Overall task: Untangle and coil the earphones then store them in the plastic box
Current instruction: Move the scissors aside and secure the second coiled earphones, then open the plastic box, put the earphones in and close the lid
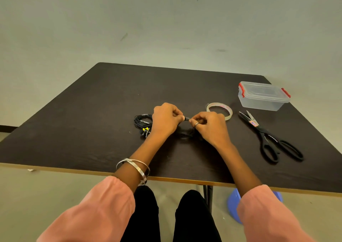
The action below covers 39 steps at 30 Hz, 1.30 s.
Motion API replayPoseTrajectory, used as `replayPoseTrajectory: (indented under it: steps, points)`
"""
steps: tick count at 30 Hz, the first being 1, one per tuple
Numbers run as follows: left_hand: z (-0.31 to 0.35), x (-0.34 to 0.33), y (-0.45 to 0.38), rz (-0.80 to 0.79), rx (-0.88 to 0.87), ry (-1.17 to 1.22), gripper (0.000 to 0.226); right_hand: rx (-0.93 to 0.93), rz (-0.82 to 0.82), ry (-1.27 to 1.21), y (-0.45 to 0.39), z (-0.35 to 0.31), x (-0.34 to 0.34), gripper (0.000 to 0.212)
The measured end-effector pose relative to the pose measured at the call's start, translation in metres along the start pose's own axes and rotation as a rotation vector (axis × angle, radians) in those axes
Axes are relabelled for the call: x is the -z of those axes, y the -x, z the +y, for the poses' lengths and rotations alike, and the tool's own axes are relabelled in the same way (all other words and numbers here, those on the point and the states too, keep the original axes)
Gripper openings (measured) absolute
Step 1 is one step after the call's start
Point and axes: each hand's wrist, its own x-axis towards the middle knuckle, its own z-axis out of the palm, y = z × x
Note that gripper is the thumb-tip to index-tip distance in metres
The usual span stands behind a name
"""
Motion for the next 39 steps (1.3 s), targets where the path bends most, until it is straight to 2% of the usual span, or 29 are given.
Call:
replayPoseTrajectory:
  steps: [5, 8, 11, 16, 18, 20, 22, 26, 29, 33, 35, 39]
  points:
    - [0.004, -0.007, -0.007, -0.022, 0.004, -0.251, 0.004, -0.158, -0.078, 0.067, -0.01, 0.007, 0.005, 0.024]
    - [0.007, -0.007, -0.012, -0.071, 0.011, -0.298, 0.002, -0.271, -0.163, -0.006, -0.017, 0.011, 0.015, 0.023]
    - [0.011, -0.004, -0.014, -0.144, 0.028, -0.326, 0.01, -0.342, -0.234, -0.138, -0.018, 0.016, 0.025, 0.018]
    - [0.032, 0.006, -0.031, -0.097, 0.005, -0.383, 0.024, -0.383, -0.152, -0.248, -0.029, 0.024, 0.054, 0.009]
    - [0.048, 0.003, -0.045, -0.188, -0.028, -0.227, 0.02, -0.395, -0.086, -0.283, -0.037, 0.028, 0.073, 0.008]
    - [0.067, -0.01, -0.059, -0.294, 0.013, 0.027, 0.016, -0.425, 0.032, -0.293, -0.049, 0.038, 0.092, 0.01]
    - [0.082, -0.03, -0.074, -0.303, 0.07, 0.193, 0.012, -0.487, 0.178, -0.324, -0.062, 0.054, 0.109, 0.012]
    - [0.104, -0.087, -0.108, -0.292, 0.152, 0.348, 0.013, -0.572, 0.529, -0.246, -0.082, 0.097, 0.139, 0.01]
    - [0.117, -0.131, -0.128, -0.317, 0.201, 0.411, 0.014, -0.613, 0.672, -0.117, -0.089, 0.128, 0.153, 0.015]
    - [0.129, -0.175, -0.139, -0.325, 0.239, 0.435, 0.021, -0.728, 0.63, -0.036, -0.09, 0.153, 0.157, 0.037]
    - [0.131, -0.194, -0.143, -0.358, 0.267, 0.457, 0.029, -0.772, 0.588, -0.151, -0.087, 0.158, 0.157, 0.043]
    - [0.135, -0.209, -0.142, -0.344, 0.329, 0.516, 0.032, -0.823, 0.55, -0.386, -0.086, 0.162, 0.155, 0.039]
